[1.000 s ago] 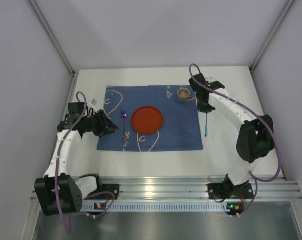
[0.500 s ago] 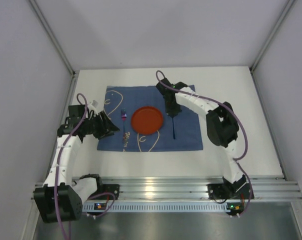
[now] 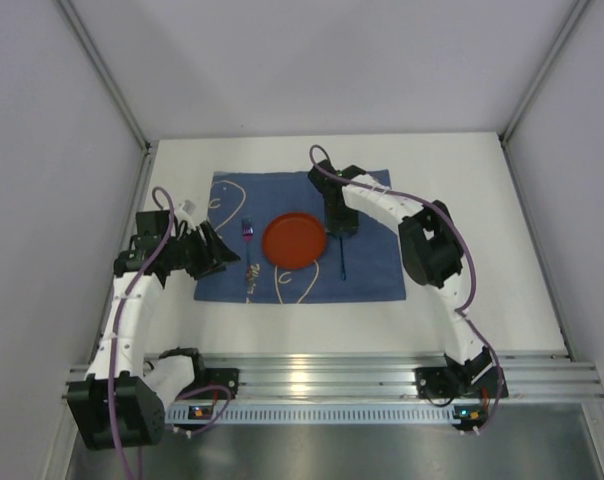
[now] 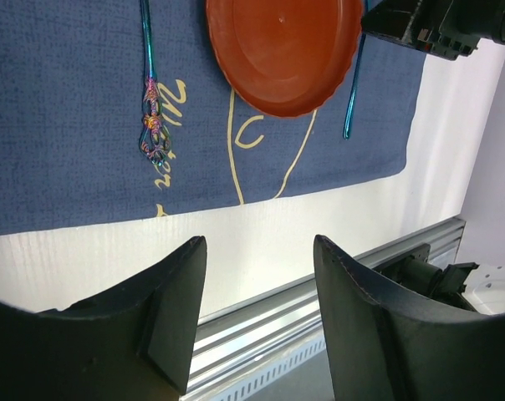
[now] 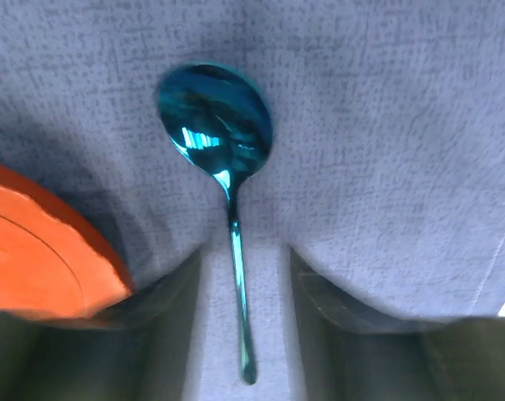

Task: Set the dinner table for one person

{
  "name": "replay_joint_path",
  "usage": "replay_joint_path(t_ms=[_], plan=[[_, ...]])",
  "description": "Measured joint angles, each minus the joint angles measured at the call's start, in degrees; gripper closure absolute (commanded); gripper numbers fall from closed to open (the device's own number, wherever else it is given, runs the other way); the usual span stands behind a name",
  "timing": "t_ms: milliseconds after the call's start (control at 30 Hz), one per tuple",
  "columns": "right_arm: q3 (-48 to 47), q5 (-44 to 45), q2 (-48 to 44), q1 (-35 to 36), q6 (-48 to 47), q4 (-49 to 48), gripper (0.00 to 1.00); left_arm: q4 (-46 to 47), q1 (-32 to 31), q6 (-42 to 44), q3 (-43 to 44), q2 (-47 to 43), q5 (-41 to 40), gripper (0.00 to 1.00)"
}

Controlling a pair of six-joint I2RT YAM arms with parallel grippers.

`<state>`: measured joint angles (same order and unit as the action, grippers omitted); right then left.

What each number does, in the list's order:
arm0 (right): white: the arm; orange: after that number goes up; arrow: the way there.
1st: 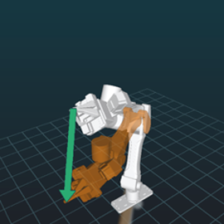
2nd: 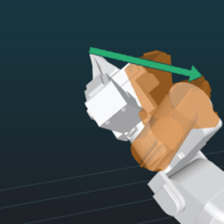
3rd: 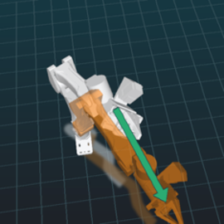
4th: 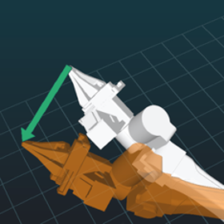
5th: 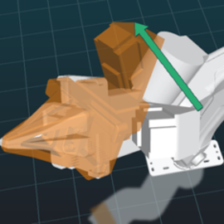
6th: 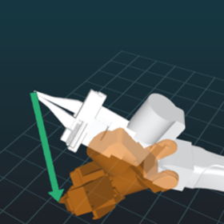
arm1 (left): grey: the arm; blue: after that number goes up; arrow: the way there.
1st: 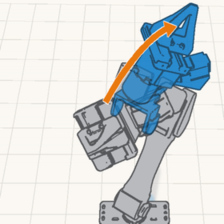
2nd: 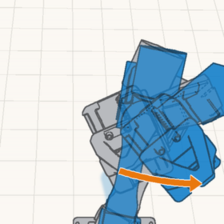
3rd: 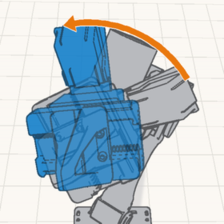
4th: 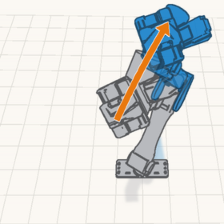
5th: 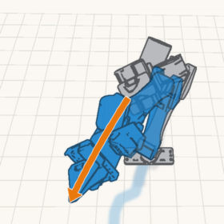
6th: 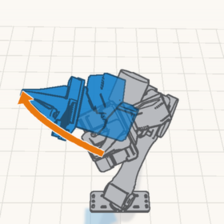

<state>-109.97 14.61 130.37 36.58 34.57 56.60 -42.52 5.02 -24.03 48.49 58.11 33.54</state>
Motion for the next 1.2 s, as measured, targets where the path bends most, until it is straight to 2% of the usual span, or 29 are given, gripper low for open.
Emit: replay_joint_path(t_ms=[33,67,233,400,467,500,533,667,767,867,1000,1067,1100,1167,1200], plan=[[0.0,0.07,0.0,0.0,0.46,0.11,0.35,0.0,-0.15,0.0,-0.02,0.0,0.0,0.41],[0.0,0.17,0.0,0.0,0.66,0.15,0.32,0.0,-0.26,0.0,-0.02,0.0,0.02,0.41],[0.87,0.96,-0.83,0.07,1.77,0.24,0.22,-0.17,-0.68,-0.09,-0.02,0.31,0.02,0.41],[5.95,2.67,-9.55,1.01,2.14,1.03,0.16,-1.66,-0.68,-1.09,2.16,3.65,-0.48,0.4],[8.76,3.37,-15.91,2.12,2.08,0.7,0.15,-2.03,-0.72,-1.07,4.55,5.05,-2.21,0.2],[10.29,3.61,-19.37,2.75,1.97,0.48,0.14,-2.4,-0.72,-0.94,5.73,5.31,-3.58,0.2],[12.46,3.98,-24.11,3.72,1.66,-0.17,0.13,-3.04,-0.76,-1.31,7.02,5.42,-5.66,0.31],[23.34,6.86,-44.59,8.74,1.01,-6.19,0.0,-8.39,-0.94,-5.11,11.61,1.77,-25.44,0.29],[31.78,8.07,-60.43,11.02,1.11,-12.44,0.0,-12.24,-0.98,-6.34,13.97,-3.37,-36.57,0.3],[35.85,7.96,-68.0,10.67,1.27,-17.33,0.0,-13.62,-1.05,-6.95,14.64,-5.95,-42.23,0.3],[37.73,3.32,-68.67,10.82,1.29,-21.09,0.0,-14.53,-1.07,-7.15,14.6,-7.8,-40.59,0.29],[41.92,0.98,-69.31,11.72,1.22,-22.95,0.0,-13.99,-1.11,-7.19,14.01,-9.42,-38.25,0.29],[44.06,-0.09,-70.01,12.37,1.16,-23.04,0.0,-13.27,-1.11,-7.19,13.42,-10.67,-37.05,0.27],[49.83,-3.19,-72.78,13.99,1.01,-23.02,0.0,-11.47,-1.14,-7.32,11.78,-14.25,-33.77,0.16],[51.74,-4.46,-74.18,14.4,1.05,-22.84,0.0,-11.21,-1.16,-7.39,11.69,-15.43,-32.11,0.15]])
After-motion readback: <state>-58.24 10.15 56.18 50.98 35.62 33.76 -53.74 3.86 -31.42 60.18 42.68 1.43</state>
